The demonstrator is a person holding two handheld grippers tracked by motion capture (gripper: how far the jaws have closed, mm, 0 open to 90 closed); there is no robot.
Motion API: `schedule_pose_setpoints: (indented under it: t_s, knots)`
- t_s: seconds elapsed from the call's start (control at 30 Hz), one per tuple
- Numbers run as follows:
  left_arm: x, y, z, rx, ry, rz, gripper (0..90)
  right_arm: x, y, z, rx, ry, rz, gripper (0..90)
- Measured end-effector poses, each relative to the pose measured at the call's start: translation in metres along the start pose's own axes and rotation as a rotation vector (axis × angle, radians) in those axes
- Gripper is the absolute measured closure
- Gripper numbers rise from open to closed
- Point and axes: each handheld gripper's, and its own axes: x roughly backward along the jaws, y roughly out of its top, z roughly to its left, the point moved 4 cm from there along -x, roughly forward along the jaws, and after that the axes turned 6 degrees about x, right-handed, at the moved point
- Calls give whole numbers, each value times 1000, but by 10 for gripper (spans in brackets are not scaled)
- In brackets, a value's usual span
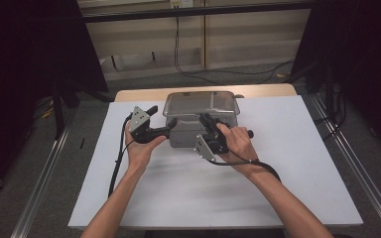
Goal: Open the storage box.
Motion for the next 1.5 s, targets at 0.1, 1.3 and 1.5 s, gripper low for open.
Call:
schedule_pose_setpoints:
  t_s: [0.1, 1.3, 1.5]
  knots:
    - [-3, 2, 1, -12, 11, -4, 164, 0, 0, 0, -1, 0, -1, 809]
    - [-12, 2, 4, -80, 3, -5, 420, 3, -24, 3, -281, 58, -14, 562]
    - [-13, 3, 4, -74, 5, -11, 424, 7, -40, 0, -464, 69, -17, 390]
